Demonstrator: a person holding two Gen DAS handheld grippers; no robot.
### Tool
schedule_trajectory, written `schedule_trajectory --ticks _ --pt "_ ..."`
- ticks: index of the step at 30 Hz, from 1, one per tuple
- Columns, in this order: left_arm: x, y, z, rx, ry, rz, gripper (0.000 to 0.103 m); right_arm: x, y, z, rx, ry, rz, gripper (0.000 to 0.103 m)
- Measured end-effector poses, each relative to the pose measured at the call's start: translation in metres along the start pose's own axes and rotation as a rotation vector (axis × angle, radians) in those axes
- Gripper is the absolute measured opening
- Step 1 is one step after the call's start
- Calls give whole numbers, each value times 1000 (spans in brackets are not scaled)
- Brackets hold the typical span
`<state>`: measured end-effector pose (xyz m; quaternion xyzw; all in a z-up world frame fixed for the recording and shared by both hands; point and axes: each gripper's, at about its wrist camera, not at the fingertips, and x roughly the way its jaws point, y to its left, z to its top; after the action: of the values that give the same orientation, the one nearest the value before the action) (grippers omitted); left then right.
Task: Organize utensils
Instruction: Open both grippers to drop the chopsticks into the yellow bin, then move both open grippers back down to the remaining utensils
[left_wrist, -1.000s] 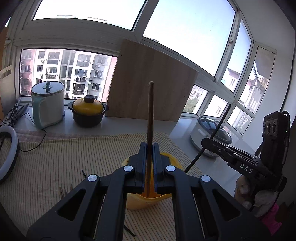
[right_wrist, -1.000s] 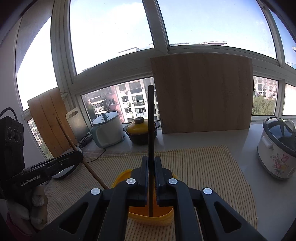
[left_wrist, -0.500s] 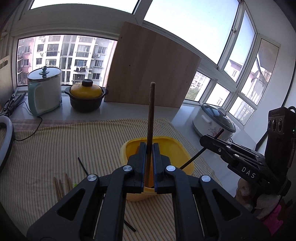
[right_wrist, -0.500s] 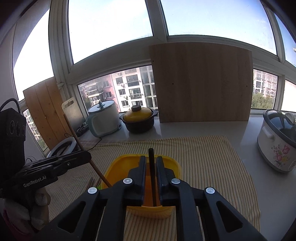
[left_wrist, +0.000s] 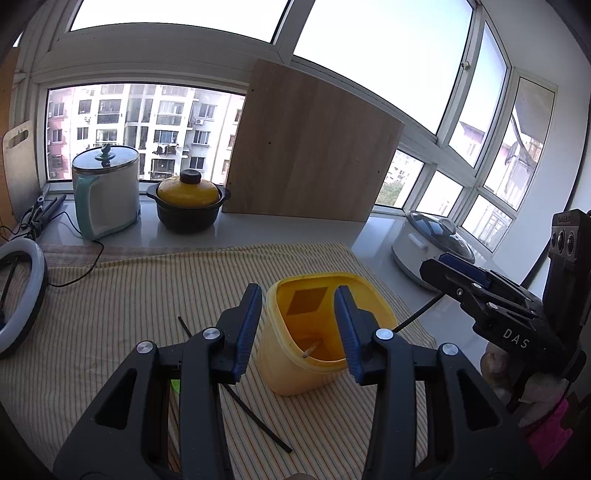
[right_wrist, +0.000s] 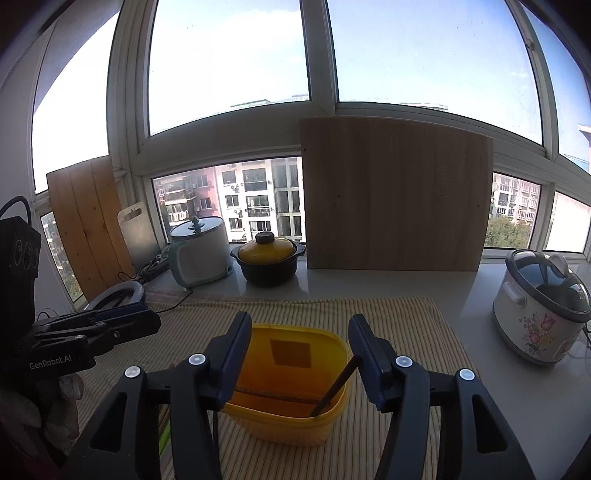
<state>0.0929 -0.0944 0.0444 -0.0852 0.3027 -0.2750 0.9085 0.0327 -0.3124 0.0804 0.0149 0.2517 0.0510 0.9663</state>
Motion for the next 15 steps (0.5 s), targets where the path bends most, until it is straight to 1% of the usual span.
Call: schedule_trajectory --ticks 3,7,12,15 --pt "-12 8 2 4 -23 21 41 -7 3 5 -9 -29 -3 57" --pt "-29 24 3 5 -54 64 41 -18 10 11 -12 -64 23 57" --pt "-43 52 -4 -14 -53 123 41 -26 28 12 -49 -76 71 57" --pt "-47 73 -12 -34 -37 162 41 -27 41 10 -74 -68 103 57"
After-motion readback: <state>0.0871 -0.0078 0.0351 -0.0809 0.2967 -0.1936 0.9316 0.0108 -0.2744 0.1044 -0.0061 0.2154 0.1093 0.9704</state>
